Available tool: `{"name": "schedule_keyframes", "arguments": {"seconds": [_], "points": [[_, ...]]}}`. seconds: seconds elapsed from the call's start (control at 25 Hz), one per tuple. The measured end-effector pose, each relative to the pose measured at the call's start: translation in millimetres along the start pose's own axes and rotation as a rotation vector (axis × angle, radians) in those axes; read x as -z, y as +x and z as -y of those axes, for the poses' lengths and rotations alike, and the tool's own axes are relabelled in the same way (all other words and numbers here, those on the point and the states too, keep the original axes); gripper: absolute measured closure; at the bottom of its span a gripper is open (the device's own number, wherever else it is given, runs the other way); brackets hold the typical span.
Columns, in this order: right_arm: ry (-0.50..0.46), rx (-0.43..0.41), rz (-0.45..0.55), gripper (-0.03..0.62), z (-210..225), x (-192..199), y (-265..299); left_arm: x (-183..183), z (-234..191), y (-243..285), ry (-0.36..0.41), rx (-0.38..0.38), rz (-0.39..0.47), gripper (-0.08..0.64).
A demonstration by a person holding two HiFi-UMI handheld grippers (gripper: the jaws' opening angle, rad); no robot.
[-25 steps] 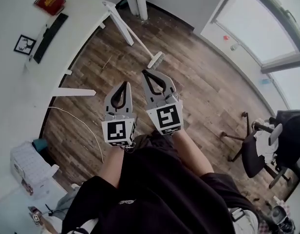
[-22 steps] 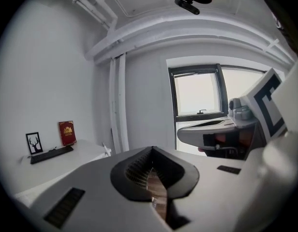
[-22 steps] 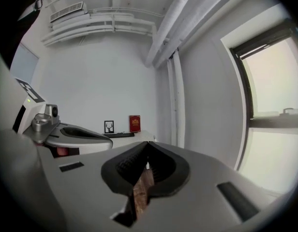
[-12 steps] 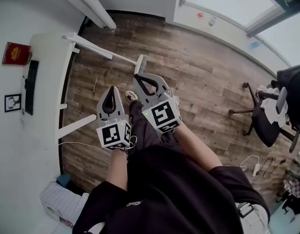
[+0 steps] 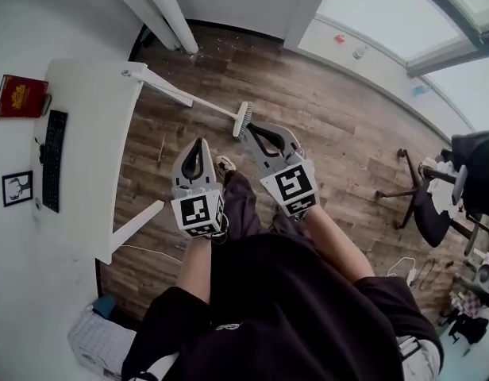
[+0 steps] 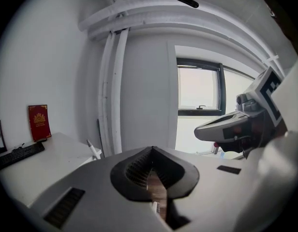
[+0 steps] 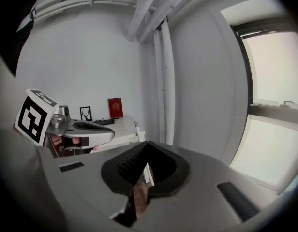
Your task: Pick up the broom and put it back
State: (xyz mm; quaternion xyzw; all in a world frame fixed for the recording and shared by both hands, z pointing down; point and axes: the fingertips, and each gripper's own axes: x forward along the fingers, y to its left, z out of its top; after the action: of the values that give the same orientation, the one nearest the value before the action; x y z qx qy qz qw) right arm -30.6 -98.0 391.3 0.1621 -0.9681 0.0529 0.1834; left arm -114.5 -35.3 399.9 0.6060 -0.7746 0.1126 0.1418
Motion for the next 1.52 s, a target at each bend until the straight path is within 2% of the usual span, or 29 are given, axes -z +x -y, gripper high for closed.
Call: {"name": "schedule_keyframes", "arguments": {"seconds": [0.16,0.2,0.36,0.52,0.68,0.76,0.88,1.0,1.04,1.08,1.12,1.24,1.52], "points": [[0.076,-0.005,-0.035,0.571,-22,-12,57,18,-43,31,0.066,0.050,-0.040,0.558],[0.090,-0.001,-0.028,0.571,-25,-18,70,24,-50,40,0.057,0.066,-0.046,0.558],[0.058,0.010,-0.013,0.571,-36,-29,100,56,-80,71,-0.032,0.084,-0.070,0.558],[0.068,0.054,-0.081,0.571,-27,-9,114,94,-109,101,-0.109,0.057,-0.101,0.558],[0.093,0.070,-0.101,0.571,-16,8,125,136,-129,130,-0.101,-0.008,-0.188,0.558],[0.134,0.066,-0.098,0.571,-8,21,138,149,-136,150,-0.121,-0.016,-0.193,0.558],[0.249,0.057,-0.103,0.571,1,47,157,168,-139,172,-0.205,0.017,-0.179,0.558],[0.300,0.031,-0.126,0.571,4,70,175,198,-153,182,-0.265,-0.013,-0.235,0.557],[0.293,0.024,-0.135,0.571,7,74,180,207,-158,188,-0.291,-0.017,-0.250,0.544],[0.281,0.021,-0.142,0.571,12,77,184,215,-161,195,-0.317,-0.016,-0.261,0.469],[0.274,0.024,-0.147,0.571,19,79,186,223,-163,205,-0.338,-0.011,-0.268,0.434],[0.310,0.064,-0.158,0.571,41,87,182,245,-173,232,-0.361,-0.001,-0.287,0.380],[0.351,0.134,-0.227,0.571,77,113,171,268,-196,282,-0.462,-0.075,-0.290,0.337]]}}
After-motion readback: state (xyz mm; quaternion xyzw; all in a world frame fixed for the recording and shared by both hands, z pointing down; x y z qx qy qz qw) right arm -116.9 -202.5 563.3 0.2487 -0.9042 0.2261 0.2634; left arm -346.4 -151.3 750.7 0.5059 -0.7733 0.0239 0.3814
